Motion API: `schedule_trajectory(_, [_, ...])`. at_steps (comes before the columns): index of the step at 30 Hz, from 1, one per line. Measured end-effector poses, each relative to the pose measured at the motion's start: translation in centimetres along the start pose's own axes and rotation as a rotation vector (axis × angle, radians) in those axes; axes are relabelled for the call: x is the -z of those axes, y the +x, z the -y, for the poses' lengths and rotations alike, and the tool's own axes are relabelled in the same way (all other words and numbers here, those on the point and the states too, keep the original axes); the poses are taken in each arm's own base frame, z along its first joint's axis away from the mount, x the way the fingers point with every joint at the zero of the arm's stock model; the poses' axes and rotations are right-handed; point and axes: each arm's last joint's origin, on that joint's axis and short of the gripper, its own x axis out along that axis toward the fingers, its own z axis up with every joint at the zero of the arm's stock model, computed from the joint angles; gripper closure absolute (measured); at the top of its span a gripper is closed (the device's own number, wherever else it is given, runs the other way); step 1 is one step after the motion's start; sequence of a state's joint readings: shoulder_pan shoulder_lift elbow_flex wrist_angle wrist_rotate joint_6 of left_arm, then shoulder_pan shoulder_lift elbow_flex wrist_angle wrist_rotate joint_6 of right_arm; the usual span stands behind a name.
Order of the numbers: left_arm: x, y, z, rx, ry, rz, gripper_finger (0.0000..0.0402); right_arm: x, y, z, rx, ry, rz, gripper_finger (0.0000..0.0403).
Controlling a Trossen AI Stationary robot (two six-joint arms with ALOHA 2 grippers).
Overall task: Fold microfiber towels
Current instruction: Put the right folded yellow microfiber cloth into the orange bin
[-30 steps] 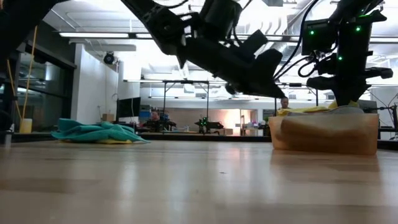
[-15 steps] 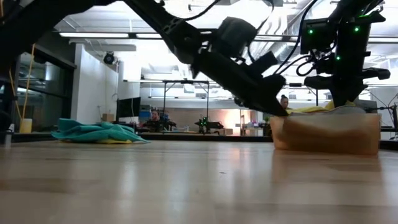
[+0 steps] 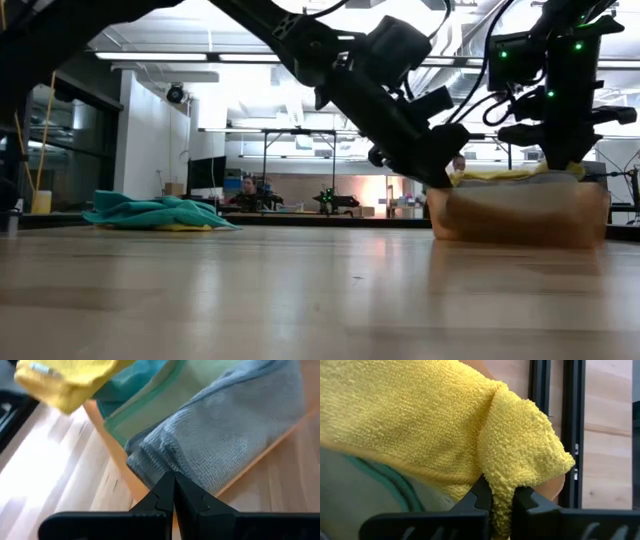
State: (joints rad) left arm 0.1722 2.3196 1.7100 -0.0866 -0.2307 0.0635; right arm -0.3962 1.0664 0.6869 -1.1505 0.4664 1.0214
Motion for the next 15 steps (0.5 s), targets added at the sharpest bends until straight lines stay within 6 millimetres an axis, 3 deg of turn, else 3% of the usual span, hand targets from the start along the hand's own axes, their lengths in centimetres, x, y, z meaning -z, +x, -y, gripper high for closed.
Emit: schedule_trajectory(15, [0.3,-1.3,5.7,0.093,-0.126,-0.003,0.0402,0.1,0.0,0.2,0.011,0.000,-0.018,0.0394])
